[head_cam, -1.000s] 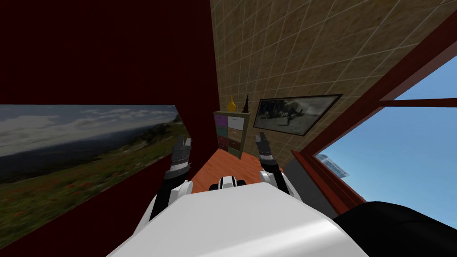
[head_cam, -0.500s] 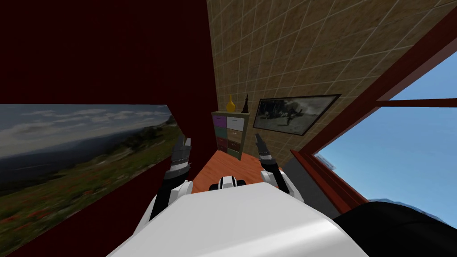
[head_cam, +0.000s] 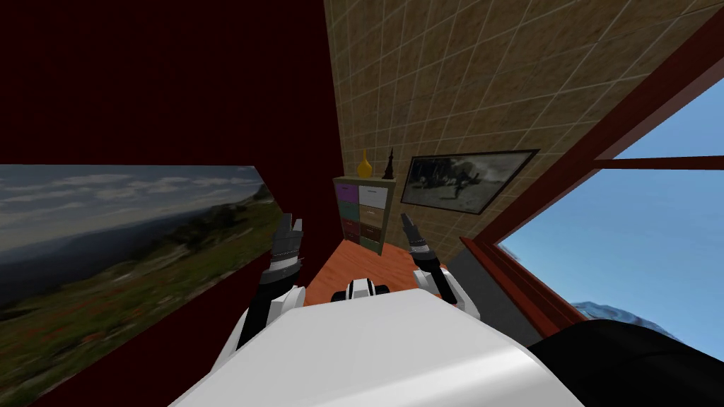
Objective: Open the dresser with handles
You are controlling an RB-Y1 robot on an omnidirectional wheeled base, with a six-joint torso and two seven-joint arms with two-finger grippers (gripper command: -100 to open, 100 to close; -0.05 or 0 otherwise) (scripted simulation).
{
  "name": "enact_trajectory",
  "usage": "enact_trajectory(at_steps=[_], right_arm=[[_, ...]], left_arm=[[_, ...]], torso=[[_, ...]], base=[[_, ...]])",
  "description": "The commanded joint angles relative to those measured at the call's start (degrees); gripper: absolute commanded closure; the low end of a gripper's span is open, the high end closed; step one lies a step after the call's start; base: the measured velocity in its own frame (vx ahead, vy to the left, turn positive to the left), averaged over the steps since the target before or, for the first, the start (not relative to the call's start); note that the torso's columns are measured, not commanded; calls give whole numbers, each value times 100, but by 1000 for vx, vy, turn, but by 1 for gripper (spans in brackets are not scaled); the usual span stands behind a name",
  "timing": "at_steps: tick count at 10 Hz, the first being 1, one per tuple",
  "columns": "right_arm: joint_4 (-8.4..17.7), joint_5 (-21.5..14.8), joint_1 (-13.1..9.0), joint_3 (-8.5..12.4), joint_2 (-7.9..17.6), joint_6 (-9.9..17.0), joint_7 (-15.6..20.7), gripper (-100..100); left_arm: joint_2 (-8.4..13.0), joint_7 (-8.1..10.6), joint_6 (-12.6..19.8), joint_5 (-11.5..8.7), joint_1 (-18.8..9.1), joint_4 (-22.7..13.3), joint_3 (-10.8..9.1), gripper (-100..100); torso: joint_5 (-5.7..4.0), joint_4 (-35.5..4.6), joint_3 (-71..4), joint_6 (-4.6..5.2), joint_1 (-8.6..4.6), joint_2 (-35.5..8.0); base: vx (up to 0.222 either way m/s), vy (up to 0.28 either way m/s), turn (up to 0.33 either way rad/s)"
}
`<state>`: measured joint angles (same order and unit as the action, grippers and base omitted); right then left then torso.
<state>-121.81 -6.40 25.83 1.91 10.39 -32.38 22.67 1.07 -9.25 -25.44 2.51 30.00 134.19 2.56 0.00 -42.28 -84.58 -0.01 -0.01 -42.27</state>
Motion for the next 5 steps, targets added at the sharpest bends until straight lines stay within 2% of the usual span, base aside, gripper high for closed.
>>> enact_trajectory(at_steps=[1,4,5], right_arm=[[123,-111,-44,36,45,-15,356,-100],[352,-320,-126,102,100,-35,854,-100],[352,-320,-126,102,100,-35,968,-100]], left_arm=[[0,0,0,0,0,0,0,0],[0,0,0,0,0,0,0,0],[0,0,0,0,0,0,0,0]], torso=[[1,1,-2,1,4,4],[0,-1,1,0,2,-3],[2,0,0,2,6,1]], base=[[68,40,-55],[80,44,-88],[72,54,-71]])
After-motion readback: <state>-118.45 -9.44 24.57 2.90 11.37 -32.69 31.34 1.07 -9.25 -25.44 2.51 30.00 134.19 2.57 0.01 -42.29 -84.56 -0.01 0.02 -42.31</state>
